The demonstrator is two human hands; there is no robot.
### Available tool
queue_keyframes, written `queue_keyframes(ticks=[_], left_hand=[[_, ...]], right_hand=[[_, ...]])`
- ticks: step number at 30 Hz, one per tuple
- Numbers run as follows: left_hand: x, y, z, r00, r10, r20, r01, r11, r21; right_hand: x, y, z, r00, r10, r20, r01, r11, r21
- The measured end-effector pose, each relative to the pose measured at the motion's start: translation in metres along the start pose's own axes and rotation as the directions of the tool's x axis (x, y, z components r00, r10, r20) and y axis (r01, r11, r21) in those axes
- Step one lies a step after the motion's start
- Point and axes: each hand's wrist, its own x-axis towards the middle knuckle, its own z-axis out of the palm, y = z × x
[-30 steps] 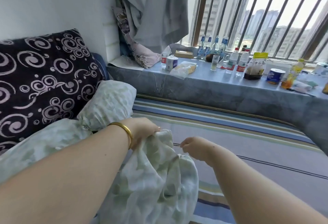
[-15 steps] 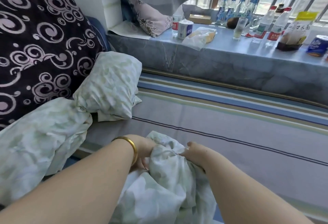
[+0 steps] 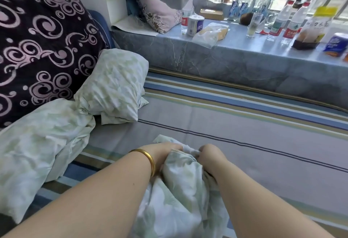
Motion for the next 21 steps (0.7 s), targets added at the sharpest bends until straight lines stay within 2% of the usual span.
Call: queue_keyframes(ticks=[2, 3, 6, 9, 12, 15, 16, 18, 21], left_hand=[[-0.006, 0.011, -0.002, 0.999, 0.041, 0.022, -0.033, 0.954, -0.298], [-0.012, 0.017, -0.001, 0.998, 0.060, 0.024, -0.047, 0.926, -0.375], [-0.037, 0.037, -0.001, 0.993, 0.114, -0.007, -0.106, 0.898, -0.427], [-0.066, 0.061, 0.010, 0.979, 0.180, -0.092, -0.202, 0.855, -0.477], [-0.100, 0.082, 0.017, 0.947, 0.315, -0.069, -0.305, 0.806, -0.507], [-0.138, 0.101, 0.019, 0.881, 0.470, -0.061, -0.428, 0.733, -0.529], [-0.151, 0.106, 0.021, 0.855, 0.514, -0.067, -0.462, 0.698, -0.547], [-0.183, 0.116, 0.021, 0.819, 0.562, -0.117, -0.519, 0.637, -0.570], [-0.228, 0.122, 0.019, 0.799, 0.569, -0.194, -0.570, 0.615, -0.544]], right_hand=[[-0.014, 0.001, -0.010, 0.989, -0.066, -0.131, 0.096, 0.966, 0.239], [-0.023, 0.000, -0.016, 0.977, -0.090, -0.194, 0.156, 0.920, 0.359], [-0.053, -0.009, -0.037, 0.936, -0.142, -0.322, 0.311, 0.763, 0.567], [-0.085, -0.019, -0.063, 0.919, -0.153, -0.365, 0.381, 0.585, 0.716], [-0.118, -0.029, -0.088, 0.875, -0.168, -0.455, 0.481, 0.414, 0.772], [-0.157, -0.046, -0.111, 0.822, -0.178, -0.540, 0.569, 0.232, 0.789], [-0.171, -0.053, -0.116, 0.801, -0.193, -0.567, 0.597, 0.193, 0.778], [-0.196, -0.065, -0.123, 0.750, -0.225, -0.622, 0.660, 0.184, 0.729], [-0.234, -0.080, -0.125, 0.693, -0.306, -0.652, 0.705, 0.102, 0.702]])
